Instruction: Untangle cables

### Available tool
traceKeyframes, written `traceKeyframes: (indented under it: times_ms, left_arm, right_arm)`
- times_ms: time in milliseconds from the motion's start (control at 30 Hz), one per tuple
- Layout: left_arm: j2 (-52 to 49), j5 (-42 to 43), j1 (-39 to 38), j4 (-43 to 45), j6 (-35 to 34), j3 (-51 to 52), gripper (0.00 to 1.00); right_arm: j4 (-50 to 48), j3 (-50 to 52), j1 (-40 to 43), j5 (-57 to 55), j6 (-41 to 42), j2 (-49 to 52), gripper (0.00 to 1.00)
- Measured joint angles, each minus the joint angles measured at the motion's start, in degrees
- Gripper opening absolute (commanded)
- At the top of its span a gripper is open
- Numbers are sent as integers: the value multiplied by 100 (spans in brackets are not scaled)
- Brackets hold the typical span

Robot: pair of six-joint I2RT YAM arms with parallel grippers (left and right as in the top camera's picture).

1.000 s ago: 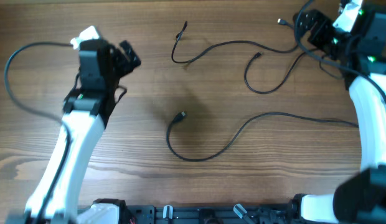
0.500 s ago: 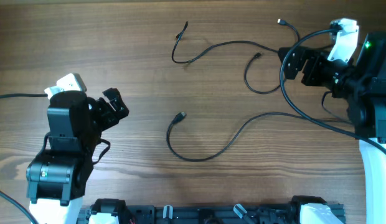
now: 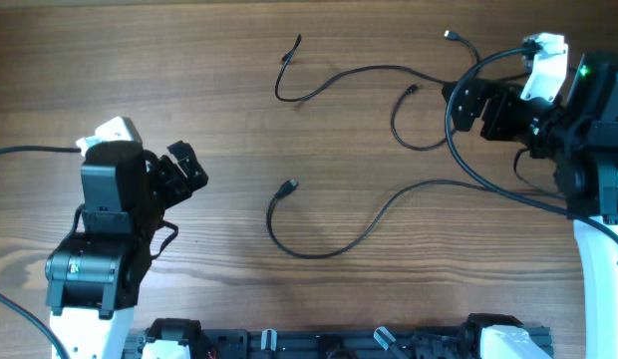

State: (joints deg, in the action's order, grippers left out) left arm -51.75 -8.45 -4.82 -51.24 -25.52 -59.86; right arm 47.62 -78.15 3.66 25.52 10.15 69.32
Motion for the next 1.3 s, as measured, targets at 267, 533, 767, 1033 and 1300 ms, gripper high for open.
traceKeyframes:
  times_ms: [267,533,767,1033,1300]
  left_arm:
    - [-243,0,0,-2,0,0,100]
    - [-511,0,0,11,0,0,100]
    - [-568,0,0,136,2,2,100]
    - [-568,0,0,195,2,2,100]
    - [-568,0,0,195,2,0,100]
  right_arm:
    - [0,0,0,0,0,70,100]
    - [0,0,0,0,0,166,100]
    - [-2,0,0,0,0,249,100]
    - [-2,0,0,0,0,249,100]
    - [0,0,0,0,0,249,100]
